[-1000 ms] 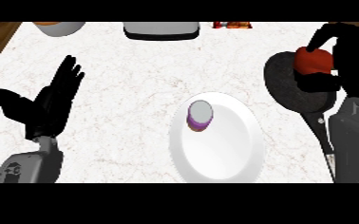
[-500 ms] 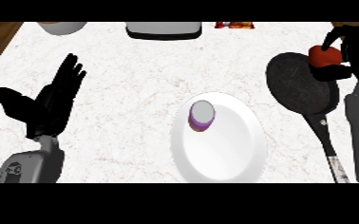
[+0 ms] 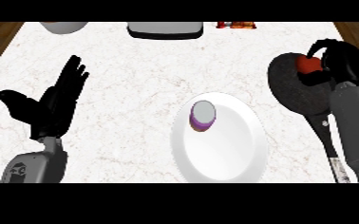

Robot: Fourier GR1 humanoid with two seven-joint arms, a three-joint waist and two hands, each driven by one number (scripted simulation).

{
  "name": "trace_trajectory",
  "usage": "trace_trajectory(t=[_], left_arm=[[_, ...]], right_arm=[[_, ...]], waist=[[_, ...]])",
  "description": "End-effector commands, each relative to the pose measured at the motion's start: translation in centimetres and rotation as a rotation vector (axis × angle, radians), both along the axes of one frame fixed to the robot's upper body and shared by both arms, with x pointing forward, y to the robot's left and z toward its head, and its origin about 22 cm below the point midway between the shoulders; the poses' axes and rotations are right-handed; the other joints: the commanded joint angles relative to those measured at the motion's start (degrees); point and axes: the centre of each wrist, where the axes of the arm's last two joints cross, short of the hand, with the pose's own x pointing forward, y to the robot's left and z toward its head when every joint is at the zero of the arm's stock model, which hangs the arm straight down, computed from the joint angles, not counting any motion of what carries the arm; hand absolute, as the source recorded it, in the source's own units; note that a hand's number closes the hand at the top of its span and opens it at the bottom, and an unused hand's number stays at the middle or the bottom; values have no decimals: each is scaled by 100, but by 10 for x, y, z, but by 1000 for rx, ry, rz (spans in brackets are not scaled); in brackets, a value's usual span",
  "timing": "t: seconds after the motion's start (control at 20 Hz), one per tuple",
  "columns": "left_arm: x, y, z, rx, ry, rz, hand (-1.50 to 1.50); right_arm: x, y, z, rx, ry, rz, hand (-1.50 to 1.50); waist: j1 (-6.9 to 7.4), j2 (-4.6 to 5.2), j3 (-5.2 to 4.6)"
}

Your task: Pick the bell pepper from the plate and place it in the pan

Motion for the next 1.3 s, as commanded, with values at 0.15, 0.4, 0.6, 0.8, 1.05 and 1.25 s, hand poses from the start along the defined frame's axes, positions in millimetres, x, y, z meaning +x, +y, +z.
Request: trace_trajectory(t=[0.15, 0.4, 0.6, 0.8, 1.05, 1.25], left_arm=[[-8, 4, 2, 11, -8, -8, 0], [8, -5, 5, -8, 0, -7, 0], [-2, 0, -3, -8, 15, -1, 0], [0, 10, 3, -5, 4, 30, 0], [-9, 19, 6, -10, 5, 25, 0], [-3, 1, 7, -8, 14, 22, 0]], right_arm=[[-1, -18, -34, 139, 144, -48, -150], [-11, -48, -33, 226, 23, 15, -150], [-14, -55, -29, 427, -139, 2, -150], [-38, -88, -34, 609, -210, -22, -150], [-86, -154, -19, 768, -285, 18, -150], [-116, -176, -24, 875, -265, 102, -150]], waist=[[2, -9, 1], [-10, 8, 6], [-74, -22, 5], [-129, -36, 3], [-161, -59, 1], [-204, -72, -6]])
